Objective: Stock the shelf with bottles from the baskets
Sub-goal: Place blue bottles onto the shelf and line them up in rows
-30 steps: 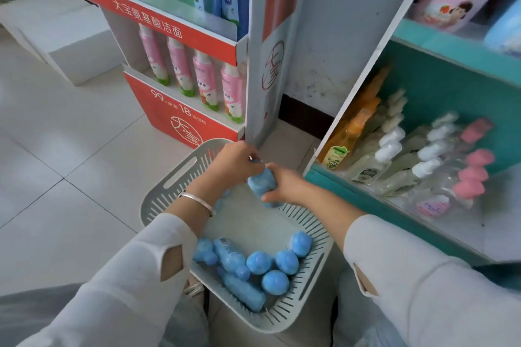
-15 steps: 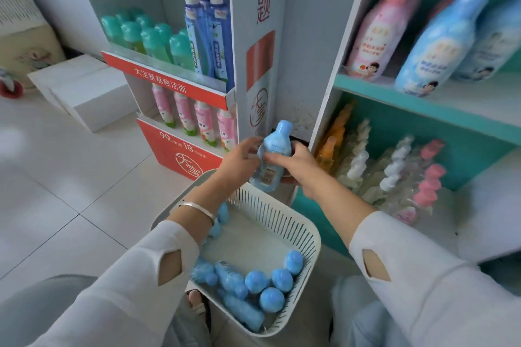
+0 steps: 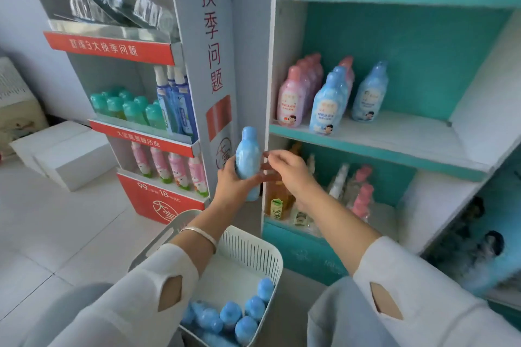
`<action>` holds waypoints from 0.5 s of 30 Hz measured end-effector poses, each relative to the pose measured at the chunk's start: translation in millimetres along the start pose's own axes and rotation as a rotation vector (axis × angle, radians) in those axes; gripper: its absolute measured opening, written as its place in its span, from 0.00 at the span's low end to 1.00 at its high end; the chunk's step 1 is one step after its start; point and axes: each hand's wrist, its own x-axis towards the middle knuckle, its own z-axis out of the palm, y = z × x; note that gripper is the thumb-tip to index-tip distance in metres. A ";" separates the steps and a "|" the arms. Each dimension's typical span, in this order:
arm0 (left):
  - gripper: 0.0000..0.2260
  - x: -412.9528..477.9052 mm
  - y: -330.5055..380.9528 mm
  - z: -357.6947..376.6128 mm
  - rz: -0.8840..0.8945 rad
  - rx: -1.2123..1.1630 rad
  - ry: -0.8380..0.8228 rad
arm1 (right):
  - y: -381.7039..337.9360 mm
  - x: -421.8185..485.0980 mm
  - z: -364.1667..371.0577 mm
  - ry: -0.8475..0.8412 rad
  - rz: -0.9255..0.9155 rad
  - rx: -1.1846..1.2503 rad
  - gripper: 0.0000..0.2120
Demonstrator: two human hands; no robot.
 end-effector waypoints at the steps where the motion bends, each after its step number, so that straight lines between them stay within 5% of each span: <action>1: 0.25 -3.4 7.6 3.2 -0.008 -0.094 -0.036 | -6.1 -1.1 -8.8 -0.019 -0.006 0.012 0.13; 7: 0.08 -22.1 64.6 42.7 0.049 -0.361 -0.222 | -32.6 -15.7 -72.7 -0.097 0.014 0.225 0.07; 15: 0.11 -23.7 131.0 110.0 0.250 -0.161 -0.308 | -56.3 -11.8 -161.6 0.061 -0.114 0.285 0.16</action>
